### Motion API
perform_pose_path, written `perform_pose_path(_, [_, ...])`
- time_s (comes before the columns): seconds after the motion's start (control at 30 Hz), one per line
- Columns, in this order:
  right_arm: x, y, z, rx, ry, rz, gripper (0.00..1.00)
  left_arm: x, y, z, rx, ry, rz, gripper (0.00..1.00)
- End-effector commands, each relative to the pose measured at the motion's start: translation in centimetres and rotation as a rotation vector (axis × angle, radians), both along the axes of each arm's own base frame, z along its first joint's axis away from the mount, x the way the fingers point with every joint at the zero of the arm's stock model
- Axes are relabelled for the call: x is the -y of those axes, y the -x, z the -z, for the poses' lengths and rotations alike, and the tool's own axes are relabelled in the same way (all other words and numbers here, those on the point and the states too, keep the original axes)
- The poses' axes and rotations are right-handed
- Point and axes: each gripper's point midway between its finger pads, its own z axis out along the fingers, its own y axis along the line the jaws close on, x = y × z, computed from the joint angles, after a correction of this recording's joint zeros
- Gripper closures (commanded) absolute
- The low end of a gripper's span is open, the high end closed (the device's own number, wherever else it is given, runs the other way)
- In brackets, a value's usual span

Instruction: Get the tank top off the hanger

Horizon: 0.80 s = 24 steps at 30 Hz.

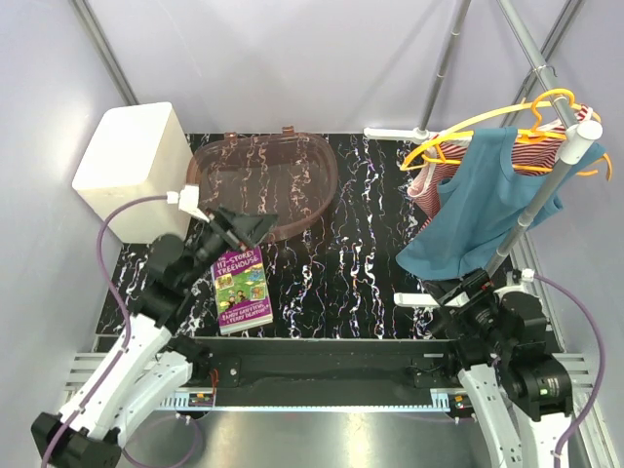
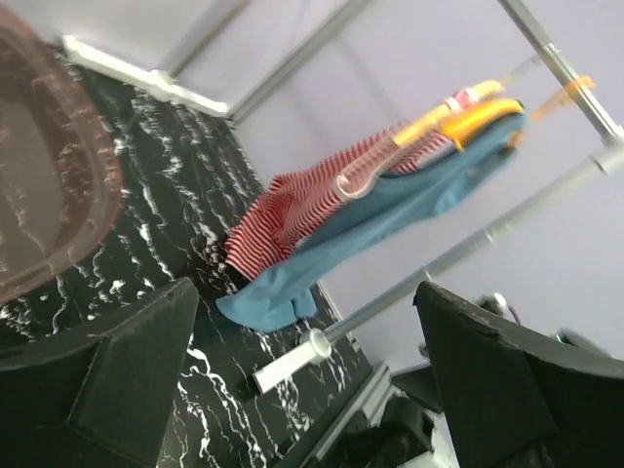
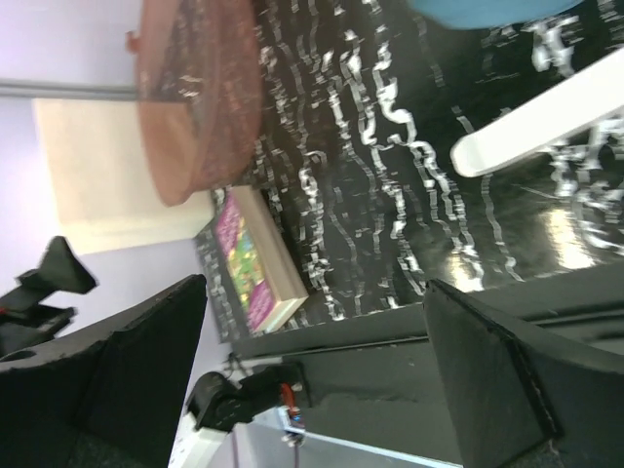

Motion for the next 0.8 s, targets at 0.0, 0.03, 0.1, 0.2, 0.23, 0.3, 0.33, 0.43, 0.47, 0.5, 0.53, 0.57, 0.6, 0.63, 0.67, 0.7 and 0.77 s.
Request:
perform_pose_path(0.0, [2.7,1.0,-1.7,0.023,0.171,0.058,0.00,-0.7,-3.5,3.6,-0.309,-0.088,-0.129,0.01])
perform_pose_path(0.03, [2.7,1.2,-2.4,0.044,0.186,0.048,0.00,-0.5,-3.6,4.3,-0.366,-0.118,-0.123,0.01])
perform_pose_path(0.1, [2.8,1.6,-4.4,0.107,0.219,0.024,0.00,1.3,-3.8,3.2,-0.392,-0.143,-0.021,0.01])
perform_pose_path(0.2, [3.6,2.2,-6.6,0.153,0.265,0.041,0.00,3.9,-4.1,1.1,-0.360,-0.164,0.151,0.01])
perform_pose_path(0.23, [4.0,2.3,-7.1,0.159,0.274,0.058,0.00,4.1,-4.8,0.2,-0.350,-0.140,0.165,0.01])
perform_pose_path(0.3, [5.1,2.8,-8.5,0.180,0.324,0.096,0.00,5.2,-5.5,-1.6,-0.342,-0.071,0.256,0.01])
perform_pose_path(0.33, [5.3,2.9,-8.8,0.188,0.350,0.090,0.00,5.7,-6.0,-4.3,-0.210,-0.026,0.282,0.01])
perform_pose_path(0.43, [6.1,3.2,-9.4,0.154,0.420,0.088,0.01,6.6,-7.5,-8.0,-0.073,-0.061,0.262,0.01])
perform_pose_path(0.47, [6.2,3.3,-8.9,0.108,0.437,0.076,0.00,7.1,-7.9,-8.6,-0.056,-0.089,0.255,0.01])
perform_pose_path(0.5, [6.2,3.4,-8.9,0.108,0.457,0.056,0.01,7.8,-8.2,-8.8,-0.048,-0.127,0.260,0.01])
perform_pose_path(0.53, [6.1,3.6,-9.4,0.124,0.460,0.046,0.00,9.0,-9.2,-10.5,-0.013,-0.128,0.279,0.01])
perform_pose_path(0.57, [5.8,3.8,-9.6,0.133,0.465,0.021,0.00,9.8,-9.3,-11.4,0.014,-0.129,0.300,0.01])
perform_pose_path(0.6, [5.7,4.0,-10.0,0.147,0.465,0.014,0.00,11.4,-9.0,-12.1,0.062,-0.147,0.344,0.01])
perform_pose_path(0.63, [5.5,4.3,-10.8,0.178,0.458,0.002,0.00,12.7,-9.5,-14.0,0.127,-0.152,0.366,0.02])
perform_pose_path(0.67, [5.4,4.4,-11.0,0.188,0.463,-0.004,0.00,13.9,-9.2,-14.8,0.173,-0.165,0.405,0.08])
perform_pose_path(0.7, [5.4,4.5,-11.2,0.197,0.462,-0.008,0.00,15.2,-7.9,-17.9,0.307,-0.176,0.437,0.12])
perform_pose_path(0.77, [5.3,4.7,-11.5,0.202,0.467,-0.018,0.00,17.8,-8.1,-17.9,0.369,-0.203,0.505,0.18])
